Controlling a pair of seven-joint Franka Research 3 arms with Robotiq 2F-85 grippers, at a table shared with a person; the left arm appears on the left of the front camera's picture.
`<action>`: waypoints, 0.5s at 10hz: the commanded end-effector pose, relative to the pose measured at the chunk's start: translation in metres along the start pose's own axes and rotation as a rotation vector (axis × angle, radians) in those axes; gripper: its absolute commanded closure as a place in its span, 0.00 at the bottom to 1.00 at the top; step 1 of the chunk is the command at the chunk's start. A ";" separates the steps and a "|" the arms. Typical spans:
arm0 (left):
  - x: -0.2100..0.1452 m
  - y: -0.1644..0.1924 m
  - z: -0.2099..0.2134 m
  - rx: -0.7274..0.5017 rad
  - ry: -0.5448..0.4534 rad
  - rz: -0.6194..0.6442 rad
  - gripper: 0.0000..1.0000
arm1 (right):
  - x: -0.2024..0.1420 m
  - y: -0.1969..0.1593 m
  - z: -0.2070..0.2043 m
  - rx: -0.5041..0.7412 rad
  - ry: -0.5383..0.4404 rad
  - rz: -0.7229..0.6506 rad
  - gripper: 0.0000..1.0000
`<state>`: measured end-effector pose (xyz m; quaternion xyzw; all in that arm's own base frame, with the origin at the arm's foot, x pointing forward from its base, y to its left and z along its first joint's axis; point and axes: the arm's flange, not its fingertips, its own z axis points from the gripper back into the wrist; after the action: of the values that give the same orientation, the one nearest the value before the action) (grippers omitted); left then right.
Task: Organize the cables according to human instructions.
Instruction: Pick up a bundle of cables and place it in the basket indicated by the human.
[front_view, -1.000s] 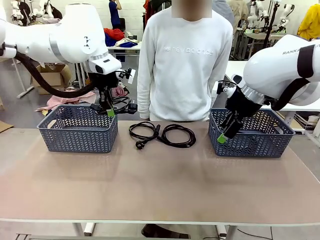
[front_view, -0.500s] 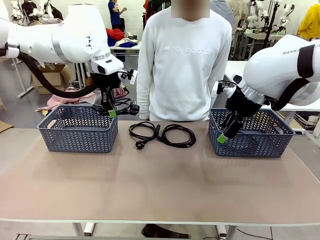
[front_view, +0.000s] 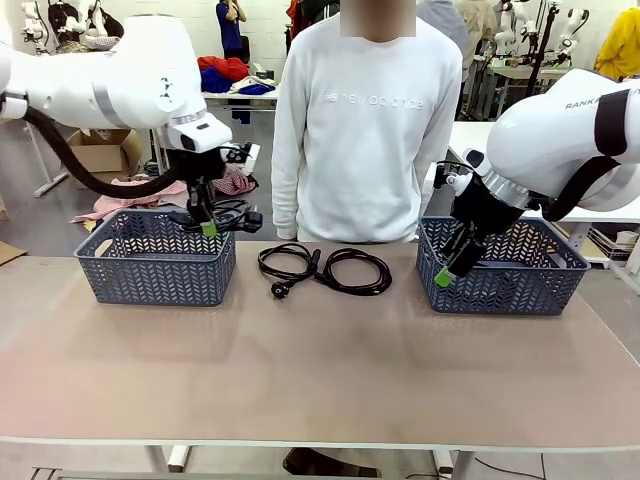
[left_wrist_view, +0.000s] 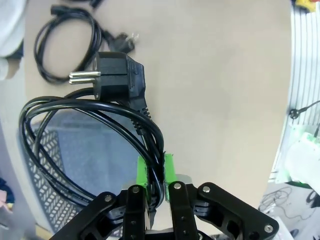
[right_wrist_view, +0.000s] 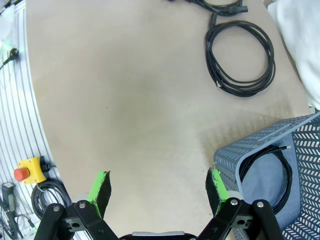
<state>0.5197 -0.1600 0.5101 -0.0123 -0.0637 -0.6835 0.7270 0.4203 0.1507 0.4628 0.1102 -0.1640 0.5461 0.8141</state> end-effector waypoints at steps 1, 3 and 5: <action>-0.033 0.007 -0.005 0.019 0.013 -0.014 0.85 | 0.000 0.000 0.001 -0.006 0.003 -0.012 0.00; -0.059 0.017 -0.012 0.062 0.039 -0.017 0.85 | 0.000 0.000 0.001 -0.006 0.003 -0.012 0.00; -0.080 0.029 -0.022 0.084 0.046 -0.020 0.85 | 0.000 0.000 0.001 -0.006 0.003 -0.012 0.00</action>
<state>0.5444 -0.0870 0.4867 0.0201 -0.0677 -0.6789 0.7309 0.4203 0.1507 0.4628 0.1101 -0.1641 0.5461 0.8140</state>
